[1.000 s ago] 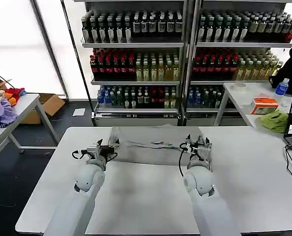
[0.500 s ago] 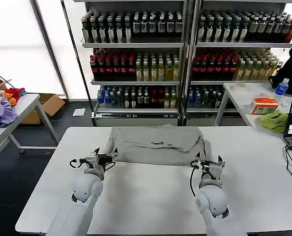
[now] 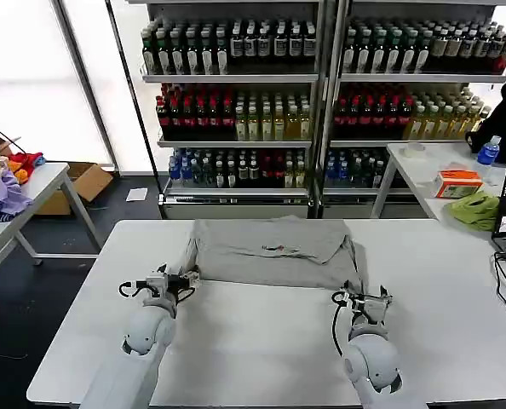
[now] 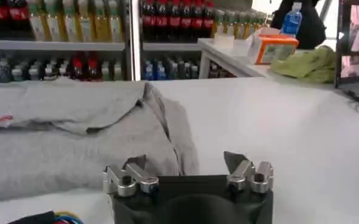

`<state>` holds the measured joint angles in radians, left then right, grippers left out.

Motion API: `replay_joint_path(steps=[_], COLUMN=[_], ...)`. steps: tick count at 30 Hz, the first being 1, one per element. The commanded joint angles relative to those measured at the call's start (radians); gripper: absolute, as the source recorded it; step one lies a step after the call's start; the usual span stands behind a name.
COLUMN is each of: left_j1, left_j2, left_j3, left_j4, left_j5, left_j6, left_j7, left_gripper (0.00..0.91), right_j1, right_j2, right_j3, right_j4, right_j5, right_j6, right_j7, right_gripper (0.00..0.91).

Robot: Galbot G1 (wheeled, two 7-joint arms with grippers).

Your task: Fold and organize the clothes.

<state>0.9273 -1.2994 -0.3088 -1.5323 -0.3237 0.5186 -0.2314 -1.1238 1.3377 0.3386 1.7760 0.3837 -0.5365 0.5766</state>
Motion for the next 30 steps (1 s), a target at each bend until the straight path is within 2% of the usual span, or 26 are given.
replay_joint_path(steps=[1,4,8,14,21,25,30], left_j1=[0.000,-0.007,-0.013,0.001,0.069,0.159,0.253], left_j2=[0.001,0.003,0.004,0.004,0.013,0.013,0.033], left_j3=[0.002,0.007,0.010,0.008,0.009,0.008,-0.002], left_j4=[0.029,0.048,0.066,0.068,-0.010,-0.112,-0.302], left_j5=[0.005,0.018,0.035,0.046,0.055,0.055,0.050], left_j6=[0.001,0.000,-0.003,-0.009,-0.027,-0.030,-0.027], left_j7=[-0.001,0.004,0.016,0.029,0.045,0.043,0.039], left_gripper=[0.111,0.091,0.000,0.000,0.000,0.000,0.000], right_j1=[-0.009,-0.005,-0.004,-0.018,-0.042,-0.090,-0.143], right_j2=[-0.005,0.002,0.014,0.019,0.014,-0.002,-0.029], right_j3=[0.000,-0.001,-0.001,-0.006,-0.007,-0.002,0.011], right_j4=[-0.026,-0.044,-0.081,-0.092,-0.073,0.023,0.191], right_j5=[0.003,0.002,0.001,-0.004,-0.004,0.000,0.010], right_j6=[-0.006,0.000,0.003,0.026,0.042,0.050,0.029], right_j7=[-0.001,-0.010,-0.028,-0.058,-0.071,-0.081,-0.056], right_gripper=[0.000,0.000,0.000,0.000,0.000,0.000,0.000])
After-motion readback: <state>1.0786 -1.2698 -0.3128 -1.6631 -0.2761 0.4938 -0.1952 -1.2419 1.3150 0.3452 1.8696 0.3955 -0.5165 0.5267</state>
